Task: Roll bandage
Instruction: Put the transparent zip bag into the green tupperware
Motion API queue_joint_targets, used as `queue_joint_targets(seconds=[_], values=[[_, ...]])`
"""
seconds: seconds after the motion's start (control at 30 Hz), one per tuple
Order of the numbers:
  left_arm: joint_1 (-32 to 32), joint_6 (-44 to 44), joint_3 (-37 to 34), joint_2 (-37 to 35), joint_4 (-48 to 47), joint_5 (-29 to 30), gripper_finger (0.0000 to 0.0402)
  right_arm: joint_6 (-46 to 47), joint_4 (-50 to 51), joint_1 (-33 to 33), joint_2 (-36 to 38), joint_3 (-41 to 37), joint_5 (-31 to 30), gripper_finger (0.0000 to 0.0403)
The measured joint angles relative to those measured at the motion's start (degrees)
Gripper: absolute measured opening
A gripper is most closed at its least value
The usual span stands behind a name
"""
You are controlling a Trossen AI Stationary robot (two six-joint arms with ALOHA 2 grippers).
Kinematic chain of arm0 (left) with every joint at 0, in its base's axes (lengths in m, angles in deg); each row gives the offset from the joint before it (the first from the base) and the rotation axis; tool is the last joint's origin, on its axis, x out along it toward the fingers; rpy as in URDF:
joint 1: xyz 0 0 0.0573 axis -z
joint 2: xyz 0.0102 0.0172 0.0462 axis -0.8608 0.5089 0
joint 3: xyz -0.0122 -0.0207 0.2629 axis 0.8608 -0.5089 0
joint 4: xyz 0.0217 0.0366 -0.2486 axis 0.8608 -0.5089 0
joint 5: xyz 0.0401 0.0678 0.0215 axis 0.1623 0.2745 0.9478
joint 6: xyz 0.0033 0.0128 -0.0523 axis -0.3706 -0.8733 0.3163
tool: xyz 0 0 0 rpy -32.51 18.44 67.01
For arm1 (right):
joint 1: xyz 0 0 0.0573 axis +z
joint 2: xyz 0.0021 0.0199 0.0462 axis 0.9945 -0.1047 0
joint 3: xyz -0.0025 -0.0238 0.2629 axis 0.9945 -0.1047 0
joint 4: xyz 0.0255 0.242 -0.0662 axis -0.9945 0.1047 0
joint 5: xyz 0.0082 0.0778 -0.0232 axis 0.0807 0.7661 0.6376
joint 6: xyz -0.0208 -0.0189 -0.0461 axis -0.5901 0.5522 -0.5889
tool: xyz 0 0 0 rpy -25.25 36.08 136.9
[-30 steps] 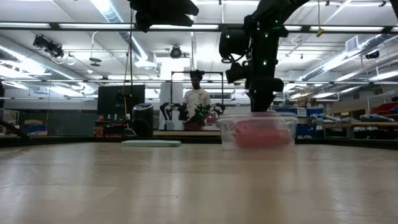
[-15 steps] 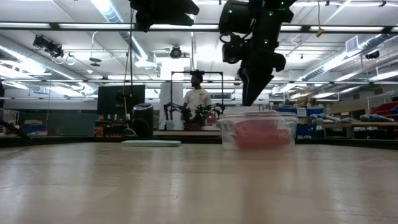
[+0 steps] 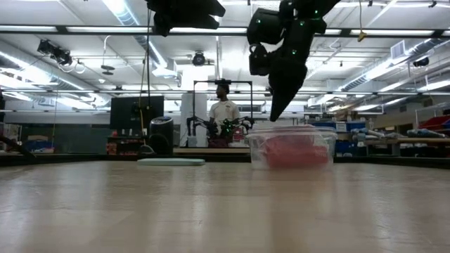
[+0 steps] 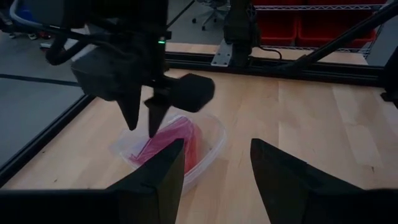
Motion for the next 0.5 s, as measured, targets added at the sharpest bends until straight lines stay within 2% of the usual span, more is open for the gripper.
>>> queue_joint_targets(seconds=[0.1,0.5], values=[[0.0,0.0,0.0,0.0,0.0,0.0,0.0186,6.5,0.5,-1.5,-0.1,0.0,3.0,0.0153],[0.0,0.4,0.0,0.0,0.1,0.0,0.0186,31.3,-2.2,-0.8,-1.0,0.0,1.2,0.0150]])
